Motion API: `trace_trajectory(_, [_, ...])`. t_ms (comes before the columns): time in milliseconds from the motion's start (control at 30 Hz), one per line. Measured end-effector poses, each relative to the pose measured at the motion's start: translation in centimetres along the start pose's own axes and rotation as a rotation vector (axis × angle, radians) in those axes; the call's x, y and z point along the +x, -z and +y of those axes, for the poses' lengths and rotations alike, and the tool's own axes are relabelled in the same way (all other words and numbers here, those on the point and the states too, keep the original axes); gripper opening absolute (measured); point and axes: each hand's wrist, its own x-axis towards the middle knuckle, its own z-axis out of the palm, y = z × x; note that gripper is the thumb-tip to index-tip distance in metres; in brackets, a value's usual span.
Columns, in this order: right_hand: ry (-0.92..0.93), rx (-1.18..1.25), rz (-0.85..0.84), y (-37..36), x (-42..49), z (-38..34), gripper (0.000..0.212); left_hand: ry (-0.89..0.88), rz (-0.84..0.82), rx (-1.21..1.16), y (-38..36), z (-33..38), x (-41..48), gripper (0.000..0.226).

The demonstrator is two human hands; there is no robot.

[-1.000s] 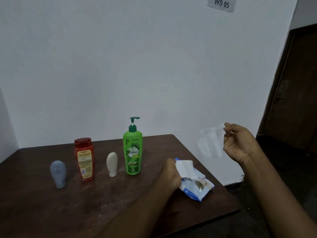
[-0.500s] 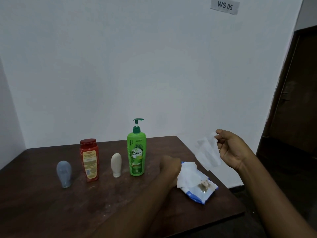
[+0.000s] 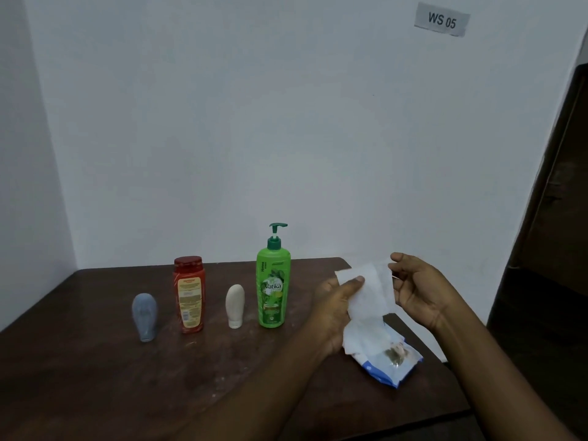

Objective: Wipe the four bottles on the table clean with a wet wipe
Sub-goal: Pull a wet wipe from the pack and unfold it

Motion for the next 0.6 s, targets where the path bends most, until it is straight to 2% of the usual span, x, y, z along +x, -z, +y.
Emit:
trace_trajectory(267, [-0.158, 0.019, -0.188, -1.8, -1.6, 1.7, 0.016, -0.153, -0.059, 0.175, 2.9, 3.9, -1.4, 0.03])
trace_trajectory(467, [0.011, -0.118, -0.247, -3.2, -2.0, 2.5, 0.043, -0.118, -0.223, 0.153, 4.4, 5.4, -4.1, 0.034])
trace_trajectory(600, [0.058, -0.287, -0.401, -4.8, -2.9, 1.6, 0.049, -0.048, -0.251, 0.071, 5.2, 5.4, -5.5, 0.036])
